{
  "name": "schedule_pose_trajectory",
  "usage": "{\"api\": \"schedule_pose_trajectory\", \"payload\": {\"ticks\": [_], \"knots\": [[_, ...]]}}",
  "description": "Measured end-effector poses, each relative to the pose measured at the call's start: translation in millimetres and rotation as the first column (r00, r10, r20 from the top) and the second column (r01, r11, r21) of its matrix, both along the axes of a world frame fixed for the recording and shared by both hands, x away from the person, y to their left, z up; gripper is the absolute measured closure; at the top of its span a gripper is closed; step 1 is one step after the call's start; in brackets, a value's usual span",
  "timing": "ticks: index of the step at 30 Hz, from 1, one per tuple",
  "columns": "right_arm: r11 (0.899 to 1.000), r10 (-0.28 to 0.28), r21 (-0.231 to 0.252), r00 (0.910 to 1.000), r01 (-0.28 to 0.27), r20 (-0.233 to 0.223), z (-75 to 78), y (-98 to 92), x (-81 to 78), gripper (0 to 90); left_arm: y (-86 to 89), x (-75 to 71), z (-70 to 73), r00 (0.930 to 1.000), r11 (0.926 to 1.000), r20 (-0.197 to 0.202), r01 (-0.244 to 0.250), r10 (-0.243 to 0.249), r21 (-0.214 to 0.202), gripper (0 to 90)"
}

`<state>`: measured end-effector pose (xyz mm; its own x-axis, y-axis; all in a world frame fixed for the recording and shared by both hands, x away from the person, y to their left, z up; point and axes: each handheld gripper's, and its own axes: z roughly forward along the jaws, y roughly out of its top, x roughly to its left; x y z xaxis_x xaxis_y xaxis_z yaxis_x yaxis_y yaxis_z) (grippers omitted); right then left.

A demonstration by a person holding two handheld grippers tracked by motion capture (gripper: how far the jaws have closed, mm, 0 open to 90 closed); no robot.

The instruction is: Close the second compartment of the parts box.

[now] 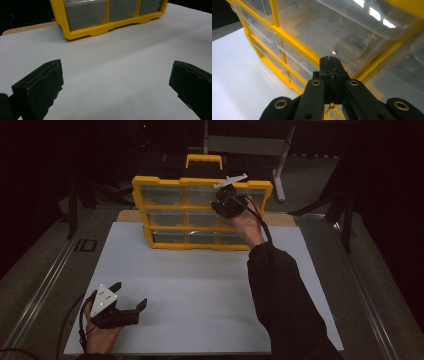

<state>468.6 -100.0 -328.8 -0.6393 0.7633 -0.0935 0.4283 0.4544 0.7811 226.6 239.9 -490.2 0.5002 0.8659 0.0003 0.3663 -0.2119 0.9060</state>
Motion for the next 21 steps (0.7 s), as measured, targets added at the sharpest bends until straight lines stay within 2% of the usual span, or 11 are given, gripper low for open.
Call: {"api": "schedule_pose_trajectory", "payload": {"ticks": [1, 6, 11, 14, 18, 19, 20, 21], "knots": [[1.0, 0.007, 0.003, 1.0, -0.007, -0.004, -0.6, -1.5, -0.6, 89.8, -0.2, 0.0, 0.0, 1.0, 1.0, 0.0, 0.0, 0.0, 0.001, 0.0], [0.998, 0.037, -0.043, 0.9993, -0.037, -0.003, -2.4, -9.1, -7.4, 88.7, 0.1, -0.1, -0.2, 1.0, 1.0, -0.002, -0.004, 0.004, -0.002, 0.0], [0.996, 0.069, -0.055, 0.9975, -0.07, -0.012, -2.6, -19.1, -19.2, 81.4, -0.8, -0.1, -0.3, 1.0, 1.0, -0.005, 0.001, -0.001, 0.006, 0.0], [0.994, 0.091, -0.065, 0.9958, -0.091, -0.015, -4.2, -22.7, -27.6, 72.9, -0.4, -0.1, -0.3, 1.0, 1.0, -0.006, -0.001, 0.001, 0.006, 0.0], [0.991, 0.121, -0.052, 0.9922, -0.123, -0.027, -6.3, -26.5, -36.8, 60.8, 0.0, -0.1, -0.3, 1.0, 1.0, -0.003, -0.004, 0.004, 0.001, 0.0], [0.991, 0.121, -0.052, 0.9922, -0.123, -0.027, -6.3, -26.5, -36.8, 60.8, 0.0, -0.1, -0.3, 1.0, 1.0, -0.003, -0.004, 0.004, 0.001, 0.0], [0.99, 0.131, -0.054, 0.9909, -0.133, -0.03, -8.2, -27.9, -42.8, 54.8, -0.2, 0.1, -0.3, 1.0, 1.0, -0.003, -0.002, 0.003, 0.003, 0.0], [0.989, 0.132, -0.056, 0.9908, -0.134, -0.03, -9.1, -28.6, -45.3, 53.1, -0.3, 0.1, -0.2, 1.0, 1.0, -0.003, -0.001, 0.001, 0.004, 0.0]]}}
